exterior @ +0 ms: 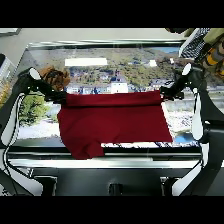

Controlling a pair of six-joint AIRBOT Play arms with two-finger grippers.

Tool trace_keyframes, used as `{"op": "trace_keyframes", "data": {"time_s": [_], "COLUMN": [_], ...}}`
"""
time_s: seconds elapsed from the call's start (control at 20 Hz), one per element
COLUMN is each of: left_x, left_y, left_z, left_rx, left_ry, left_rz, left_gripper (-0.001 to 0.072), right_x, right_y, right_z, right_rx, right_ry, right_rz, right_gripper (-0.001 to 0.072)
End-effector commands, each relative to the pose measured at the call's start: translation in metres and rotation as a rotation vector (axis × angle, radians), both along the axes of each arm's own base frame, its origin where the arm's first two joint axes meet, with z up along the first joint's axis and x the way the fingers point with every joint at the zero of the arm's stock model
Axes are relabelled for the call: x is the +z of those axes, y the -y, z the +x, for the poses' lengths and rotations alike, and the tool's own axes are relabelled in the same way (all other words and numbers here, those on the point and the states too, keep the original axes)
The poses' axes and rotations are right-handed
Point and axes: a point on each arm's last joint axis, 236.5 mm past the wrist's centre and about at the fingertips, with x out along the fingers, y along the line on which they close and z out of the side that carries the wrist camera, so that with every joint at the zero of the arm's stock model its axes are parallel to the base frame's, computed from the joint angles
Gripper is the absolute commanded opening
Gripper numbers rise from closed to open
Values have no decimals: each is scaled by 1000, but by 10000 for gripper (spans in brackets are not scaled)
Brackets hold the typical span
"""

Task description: Fold the clothes and pants, and hang the long-sleeved shirts on hangers.

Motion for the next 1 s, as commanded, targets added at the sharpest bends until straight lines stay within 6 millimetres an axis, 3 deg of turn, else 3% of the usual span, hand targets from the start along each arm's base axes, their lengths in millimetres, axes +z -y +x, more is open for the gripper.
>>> {"op": "trace_keyframes", "data": {"time_s": [0.0, 0.05, 0.1, 0.15, 0.2, 0.25, 0.4, 0.5, 0.6, 0.7, 0.8, 0.95], "left_x": [-5, -6, -6, -5, -3, 0, 27, 58, 70, 63, 49, 19], "left_y": [2, 3, 3, 2, 1, -2, -20, -30, -52, -60, -44, -16], "left_z": [-3, -3, -3, -3, -3, -5, -17, -24, -55, -103, -153, -217], "left_rx": [-11, -12, -9, -9, 2, 6, 17, 83, 183, 328, 477, 558], "left_ry": [-19, -21, -21, -21, -22, -22, -28, 14, 11, -29, -83, -144], "left_rz": [5, 5, 4, 5, 5, 4, -8, -101, -160, -257, -369, -405], "left_gripper": [18, 33, 80, 190, 434, 580, 586, 586, 586, 586, 586, 585], "right_x": [-11, -14, -16, -16, -15, -10, 25, 58, 81, 91, 90, 82], "right_y": [-2, -3, -5, -9, -13, -18, -14, 8, 27, 41, 46, 37], "right_z": [-15, -19, -23, -27, -32, -40, -37, -36, -50, -79, -106, -135], "right_rx": [10, 13, 15, 19, 43, 82, 92, 51, -5, -80, -148, -173], "right_ry": [-81, -103, -124, -141, -158, -184, -103, -20, 36, 70, 91, 105], "right_rz": [8, 13, 24, 41, 61, 86, 150, 177, 230, 275, 275, 258], "right_gripper": [31, 38, 122, 234, 333, 381, 381, 381, 381, 380, 379, 379]}}
